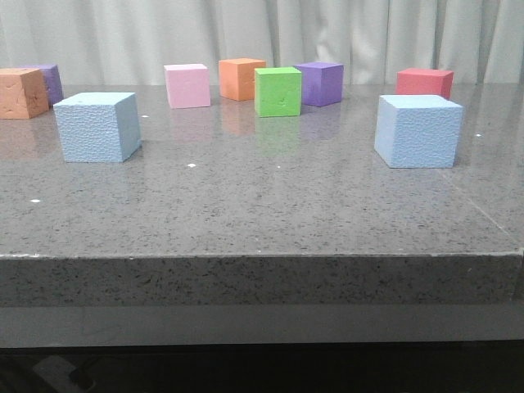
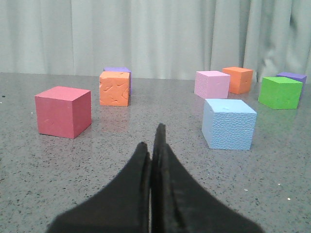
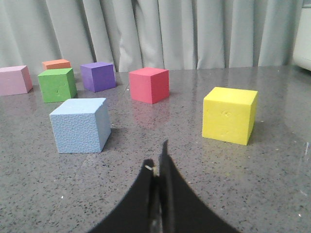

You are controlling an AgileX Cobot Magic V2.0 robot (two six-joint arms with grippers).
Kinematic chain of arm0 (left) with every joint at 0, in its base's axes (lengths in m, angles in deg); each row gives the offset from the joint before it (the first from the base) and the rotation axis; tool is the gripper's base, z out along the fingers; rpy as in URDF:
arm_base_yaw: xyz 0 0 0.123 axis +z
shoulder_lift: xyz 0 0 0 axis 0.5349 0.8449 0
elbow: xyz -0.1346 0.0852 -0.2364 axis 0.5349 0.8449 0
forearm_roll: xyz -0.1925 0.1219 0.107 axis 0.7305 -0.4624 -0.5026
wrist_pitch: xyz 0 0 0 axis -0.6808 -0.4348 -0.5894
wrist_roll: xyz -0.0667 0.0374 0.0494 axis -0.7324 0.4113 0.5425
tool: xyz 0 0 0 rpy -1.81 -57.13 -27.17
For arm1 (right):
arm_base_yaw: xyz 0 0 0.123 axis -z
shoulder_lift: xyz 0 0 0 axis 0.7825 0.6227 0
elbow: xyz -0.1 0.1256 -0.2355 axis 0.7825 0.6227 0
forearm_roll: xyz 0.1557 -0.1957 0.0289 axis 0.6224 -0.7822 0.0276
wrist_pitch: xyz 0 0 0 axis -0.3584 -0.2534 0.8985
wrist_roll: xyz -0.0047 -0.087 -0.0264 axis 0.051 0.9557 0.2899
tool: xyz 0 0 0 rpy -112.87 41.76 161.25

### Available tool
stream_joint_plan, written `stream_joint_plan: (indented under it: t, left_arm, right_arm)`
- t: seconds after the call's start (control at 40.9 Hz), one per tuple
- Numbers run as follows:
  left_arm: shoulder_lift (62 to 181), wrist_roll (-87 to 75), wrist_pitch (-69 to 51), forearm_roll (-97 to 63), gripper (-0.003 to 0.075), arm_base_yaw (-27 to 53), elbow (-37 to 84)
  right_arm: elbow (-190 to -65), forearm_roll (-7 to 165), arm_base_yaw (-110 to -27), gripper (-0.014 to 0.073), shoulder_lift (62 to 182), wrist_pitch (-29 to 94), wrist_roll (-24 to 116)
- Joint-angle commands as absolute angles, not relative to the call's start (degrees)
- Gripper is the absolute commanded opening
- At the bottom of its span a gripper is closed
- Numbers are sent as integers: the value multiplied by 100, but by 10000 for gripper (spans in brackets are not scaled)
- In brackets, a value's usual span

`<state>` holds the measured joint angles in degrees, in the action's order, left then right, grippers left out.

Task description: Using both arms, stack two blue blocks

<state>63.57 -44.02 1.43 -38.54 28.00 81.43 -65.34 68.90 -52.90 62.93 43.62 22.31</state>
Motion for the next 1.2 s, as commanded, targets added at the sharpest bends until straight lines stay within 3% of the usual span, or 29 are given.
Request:
stream_joint_plan:
  t: [0.0,0.783,1.174]
  left_arm:
    - [6257,-4441,638,-3823,-20,2799,8151]
    - [6257,-4441,874,-3823,-20,2799,7867]
    - [6615,-4441,-1861,-3823,-20,2799,5222]
  right_arm:
    - [-6568,6866,-5260,-66,6189,4839,2239]
    - [-6811,6848,-5265,-66,6189,4603,2239]
    - [-9309,6554,-5265,-66,6896,2642,2249]
